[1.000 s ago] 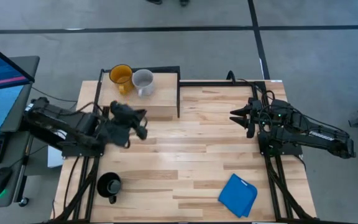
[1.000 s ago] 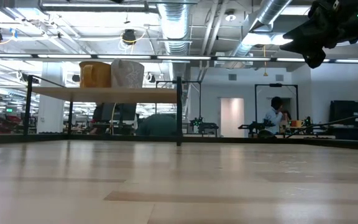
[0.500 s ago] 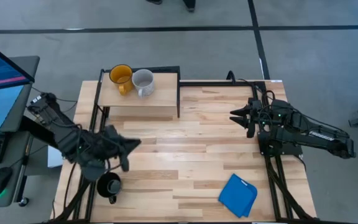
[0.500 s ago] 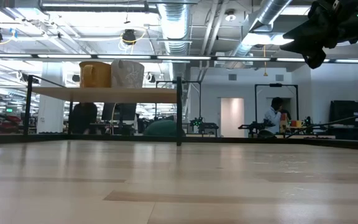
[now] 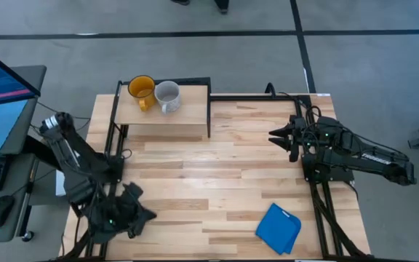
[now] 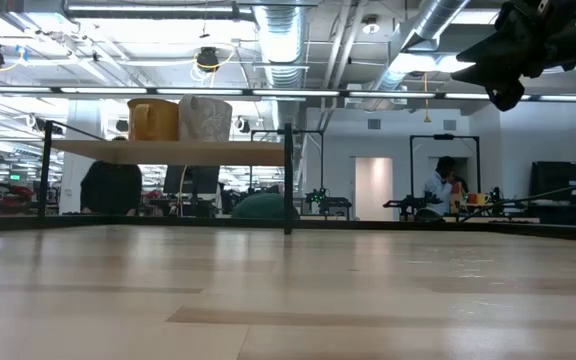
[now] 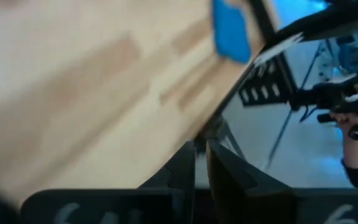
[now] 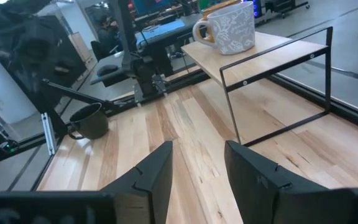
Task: Stack small to large cups/mugs on shelf
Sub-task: Put the black mug on the shelf
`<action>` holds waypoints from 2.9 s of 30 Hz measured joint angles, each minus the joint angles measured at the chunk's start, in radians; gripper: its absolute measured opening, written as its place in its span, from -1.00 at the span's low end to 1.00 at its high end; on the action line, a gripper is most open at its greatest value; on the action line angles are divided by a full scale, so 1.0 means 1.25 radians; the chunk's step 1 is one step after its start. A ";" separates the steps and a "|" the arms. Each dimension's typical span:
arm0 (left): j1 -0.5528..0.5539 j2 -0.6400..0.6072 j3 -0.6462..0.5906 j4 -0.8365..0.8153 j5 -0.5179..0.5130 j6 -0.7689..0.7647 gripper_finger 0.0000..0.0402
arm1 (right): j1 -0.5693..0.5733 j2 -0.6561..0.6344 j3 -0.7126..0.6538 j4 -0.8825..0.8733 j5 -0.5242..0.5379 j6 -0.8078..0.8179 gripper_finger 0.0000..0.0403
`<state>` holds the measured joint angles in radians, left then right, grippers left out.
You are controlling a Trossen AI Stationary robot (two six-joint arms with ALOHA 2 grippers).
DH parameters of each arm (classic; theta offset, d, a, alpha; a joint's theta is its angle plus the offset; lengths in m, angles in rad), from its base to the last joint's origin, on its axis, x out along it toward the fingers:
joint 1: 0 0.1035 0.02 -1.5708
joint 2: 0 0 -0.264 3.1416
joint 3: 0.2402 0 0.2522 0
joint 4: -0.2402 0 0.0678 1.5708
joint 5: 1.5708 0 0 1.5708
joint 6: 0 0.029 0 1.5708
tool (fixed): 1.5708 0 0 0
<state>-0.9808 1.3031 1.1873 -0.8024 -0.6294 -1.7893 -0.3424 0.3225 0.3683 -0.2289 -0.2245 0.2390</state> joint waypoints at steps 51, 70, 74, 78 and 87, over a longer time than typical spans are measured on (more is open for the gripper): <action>0.035 0.245 0.050 -0.054 0.604 -0.382 0.12 | 0.000 0.000 0.000 -0.080 -0.034 -0.023 -0.16; 0.028 0.347 0.050 -0.197 0.753 -0.401 0.11 | 0.000 0.000 0.000 -0.061 -0.056 0.019 -0.16; 0.022 0.347 0.050 -0.216 0.744 -0.405 0.11 | 0.001 0.000 0.000 -0.061 -0.056 0.018 -0.16; 0.035 0.347 0.050 -0.224 0.713 -0.401 0.11 | 0.000 0.000 0.000 -0.061 -0.056 0.018 -0.16; 0.031 0.347 0.018 -0.231 0.718 -0.388 0.11 | 0.000 0.000 0.000 -0.061 -0.056 0.018 -0.16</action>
<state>-0.9422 1.7363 1.2096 -1.0909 0.2682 -2.2745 -0.3420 0.3222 0.3683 -0.3048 -0.2947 0.2619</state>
